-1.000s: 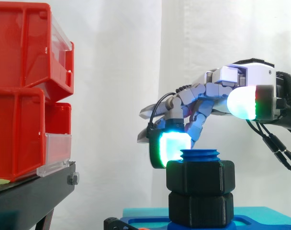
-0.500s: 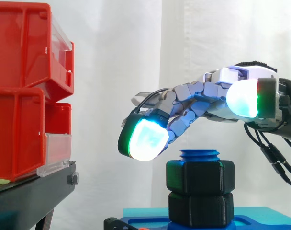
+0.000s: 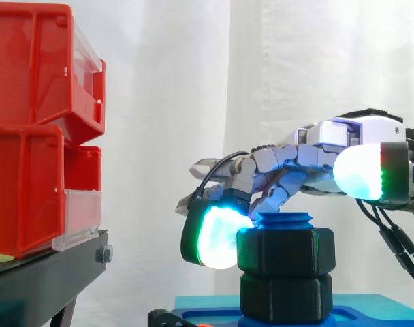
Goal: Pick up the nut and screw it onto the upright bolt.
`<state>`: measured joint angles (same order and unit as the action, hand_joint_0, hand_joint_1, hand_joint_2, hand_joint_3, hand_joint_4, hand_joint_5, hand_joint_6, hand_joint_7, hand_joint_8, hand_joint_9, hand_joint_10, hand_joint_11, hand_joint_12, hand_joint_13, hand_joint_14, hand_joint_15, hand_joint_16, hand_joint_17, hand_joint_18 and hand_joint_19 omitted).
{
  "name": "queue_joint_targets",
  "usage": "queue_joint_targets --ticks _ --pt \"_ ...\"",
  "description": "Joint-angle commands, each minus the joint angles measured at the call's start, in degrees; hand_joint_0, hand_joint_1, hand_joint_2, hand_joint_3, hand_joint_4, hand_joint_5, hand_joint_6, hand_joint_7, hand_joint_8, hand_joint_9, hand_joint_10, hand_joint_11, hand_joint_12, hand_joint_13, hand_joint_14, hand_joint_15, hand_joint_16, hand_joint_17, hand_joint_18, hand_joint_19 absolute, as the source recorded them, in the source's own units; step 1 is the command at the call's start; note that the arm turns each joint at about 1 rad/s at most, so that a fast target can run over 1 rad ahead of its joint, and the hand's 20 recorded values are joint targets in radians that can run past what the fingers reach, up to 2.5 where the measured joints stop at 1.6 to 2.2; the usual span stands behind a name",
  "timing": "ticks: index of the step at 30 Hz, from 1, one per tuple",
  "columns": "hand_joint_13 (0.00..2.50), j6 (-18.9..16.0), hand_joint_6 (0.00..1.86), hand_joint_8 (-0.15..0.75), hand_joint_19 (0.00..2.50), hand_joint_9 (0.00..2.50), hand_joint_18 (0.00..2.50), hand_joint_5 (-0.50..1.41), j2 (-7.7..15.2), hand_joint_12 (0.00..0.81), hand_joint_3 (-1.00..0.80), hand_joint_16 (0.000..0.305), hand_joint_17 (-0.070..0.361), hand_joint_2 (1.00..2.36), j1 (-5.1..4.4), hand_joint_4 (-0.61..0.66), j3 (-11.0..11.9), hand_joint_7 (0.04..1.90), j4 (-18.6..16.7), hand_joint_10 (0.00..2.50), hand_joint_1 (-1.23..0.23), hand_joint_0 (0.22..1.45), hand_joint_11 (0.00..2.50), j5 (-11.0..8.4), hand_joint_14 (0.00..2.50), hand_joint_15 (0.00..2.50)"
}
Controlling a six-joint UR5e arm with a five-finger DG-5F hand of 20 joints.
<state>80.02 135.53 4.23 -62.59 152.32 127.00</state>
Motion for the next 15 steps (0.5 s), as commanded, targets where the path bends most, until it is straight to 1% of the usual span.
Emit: queue_joint_targets --ticks 1,2,10,13,15 --pt "0.35 0.0 0.51 0.25 0.0 0.8 0.01 0.0 0.0 0.311 -0.5 0.035 0.078 1.0 -0.01 0.19 -0.1 1.13 0.7 0.0 -0.03 0.5 0.0 0.0 0.0 0.0" --pt "0.36 0.0 0.5 0.26 0.0 0.85 0.02 0.0 0.0 0.31 -0.5 0.035 0.078 1.0 -0.01 0.17 -0.2 1.16 0.8 0.0 -0.04 0.51 0.0 0.0 0.0 0.0" --pt "0.45 0.0 0.5 0.259 0.0 0.93 0.11 0.05 0.0 0.296 -0.5 0.033 0.074 1.0 0.25 0.16 -0.1 1.35 1.1 0.0 -0.09 0.51 0.0 0.18 0.0 0.0" --pt "0.5 0.0 0.52 0.256 0.0 0.98 0.16 0.05 0.0 0.285 -0.5 0.032 0.071 1.0 0.34 0.14 -0.1 1.35 1.1 0.0 -0.11 0.51 0.0 0.18 0.0 0.0" --pt "0.53 0.0 0.56 0.261 0.0 1.02 0.21 0.05 0.0 0.274 -0.5 0.03 0.068 1.0 0.43 0.15 -0.1 1.29 1.1 0.0 -0.12 0.52 0.0 0.18 0.0 0.0"
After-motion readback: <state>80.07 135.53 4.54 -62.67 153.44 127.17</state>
